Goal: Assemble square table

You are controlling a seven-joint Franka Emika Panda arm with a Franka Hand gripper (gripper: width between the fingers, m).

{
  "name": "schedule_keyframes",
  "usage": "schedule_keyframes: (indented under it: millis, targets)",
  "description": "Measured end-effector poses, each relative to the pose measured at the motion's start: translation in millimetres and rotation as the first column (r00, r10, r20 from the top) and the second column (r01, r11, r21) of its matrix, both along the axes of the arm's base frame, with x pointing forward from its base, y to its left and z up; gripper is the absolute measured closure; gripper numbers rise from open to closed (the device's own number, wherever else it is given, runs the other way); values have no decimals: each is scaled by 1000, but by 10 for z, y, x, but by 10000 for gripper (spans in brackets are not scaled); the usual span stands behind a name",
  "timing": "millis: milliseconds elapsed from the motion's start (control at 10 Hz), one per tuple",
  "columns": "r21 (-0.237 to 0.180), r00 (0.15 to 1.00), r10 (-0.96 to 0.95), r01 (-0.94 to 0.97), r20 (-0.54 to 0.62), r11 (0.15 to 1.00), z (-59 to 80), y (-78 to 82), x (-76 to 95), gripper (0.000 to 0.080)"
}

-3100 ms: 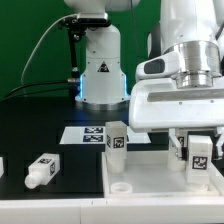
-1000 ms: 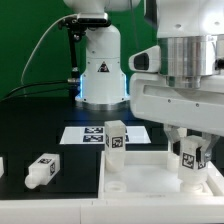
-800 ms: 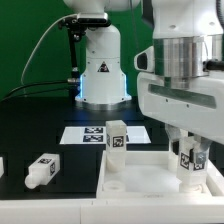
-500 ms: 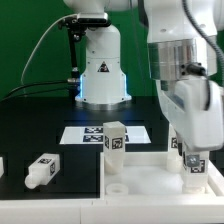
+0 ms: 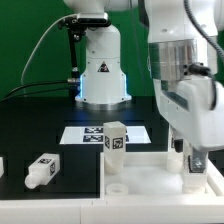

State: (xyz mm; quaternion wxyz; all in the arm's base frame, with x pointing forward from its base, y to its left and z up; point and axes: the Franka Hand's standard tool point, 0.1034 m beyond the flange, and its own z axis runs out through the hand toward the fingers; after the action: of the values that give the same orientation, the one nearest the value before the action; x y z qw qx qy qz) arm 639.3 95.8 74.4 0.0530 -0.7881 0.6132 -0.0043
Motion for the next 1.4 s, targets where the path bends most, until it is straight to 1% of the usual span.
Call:
schedule_keyframes:
  millis: [100, 200, 300, 400, 500, 600, 700, 800, 900, 1000, 1100, 1200, 1300, 1400]
  targets:
    - [-31, 981, 195, -195, 19, 980, 12, 109, -2, 157]
    - [-18, 984, 177, -177, 7, 984, 81, 205, -33, 152]
    - [-23, 970, 242, -242, 13, 970, 112, 207, -29, 152]
    - [-28, 957, 290, -290, 12, 957, 91, 192, -35, 151]
    - [-66, 888, 460, -457, 24, 887, 107, 161, -4, 151]
    - [-124, 757, 652, -643, 43, 755, 147, 117, 68, 151]
    - [-152, 601, 799, -787, 33, 598, 166, 63, 104, 151]
    - [-168, 474, 880, -866, 25, 471, 188, -10, 146, 151]
    - [-169, 477, 879, -864, 26, 474, 185, -60, 153, 151]
    - [-171, 469, 883, -868, 22, 466, 182, -68, 151, 151]
    - [-171, 474, 880, -866, 22, 470, 182, -70, 151, 240]
    - [-167, 504, 863, -849, 25, 501, 182, -71, 151, 374]
    - [-166, 520, 854, -840, 27, 516, 182, -72, 151, 374]
    - [-161, 557, 830, -817, 31, 554, 181, -71, 151, 519]
